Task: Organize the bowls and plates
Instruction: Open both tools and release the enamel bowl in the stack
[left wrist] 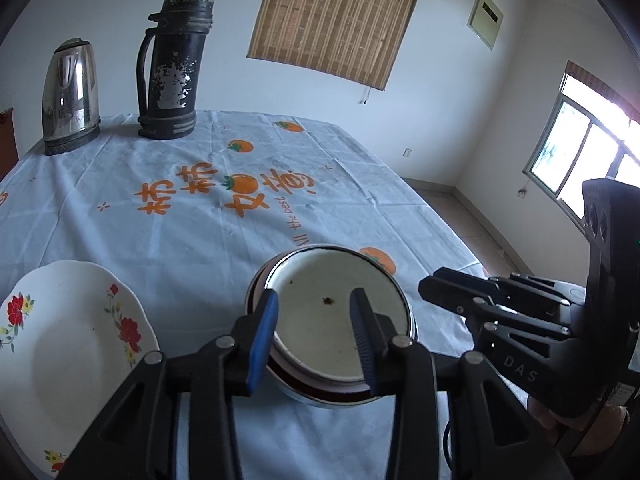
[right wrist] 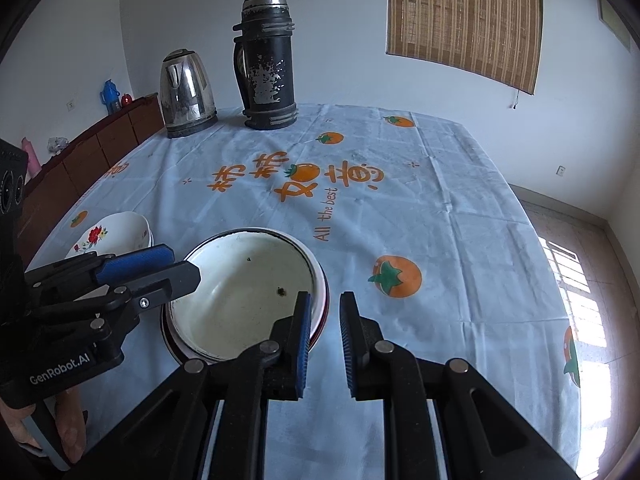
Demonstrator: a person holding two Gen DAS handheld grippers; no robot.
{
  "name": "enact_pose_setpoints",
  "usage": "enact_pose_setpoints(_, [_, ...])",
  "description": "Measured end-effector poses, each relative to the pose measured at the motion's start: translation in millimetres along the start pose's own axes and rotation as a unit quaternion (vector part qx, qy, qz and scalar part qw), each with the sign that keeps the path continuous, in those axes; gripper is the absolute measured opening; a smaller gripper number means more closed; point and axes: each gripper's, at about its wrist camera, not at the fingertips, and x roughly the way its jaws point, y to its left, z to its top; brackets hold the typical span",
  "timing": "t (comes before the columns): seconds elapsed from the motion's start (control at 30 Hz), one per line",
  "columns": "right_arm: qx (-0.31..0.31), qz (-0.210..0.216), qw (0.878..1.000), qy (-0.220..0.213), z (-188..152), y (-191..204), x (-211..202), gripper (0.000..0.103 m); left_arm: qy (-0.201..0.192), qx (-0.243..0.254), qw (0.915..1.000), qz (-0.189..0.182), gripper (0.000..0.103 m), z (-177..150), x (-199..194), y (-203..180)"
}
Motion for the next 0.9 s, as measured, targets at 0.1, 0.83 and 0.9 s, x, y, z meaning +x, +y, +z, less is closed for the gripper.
enact_pose_setpoints(0.1, [0.001,-0.001,1.000,-0.002,-1,0,1,0.017,-0.001,-0.002,1.0000,0.003,0.037,0,0,2])
enact_pose_setpoints(0.83, [0.051,0.013,0.997,-0.055,-23,-10,17,0.051,-0.005,-0.030,0.9989,0.036,0.067,-9,7,18])
enact_pose_setpoints(0.9, [0.054,0.010,0.996,-0.065,-25,-10,17,0.052,-0.004,-0.032,0.9987,0.040,0.067,-10,8,19])
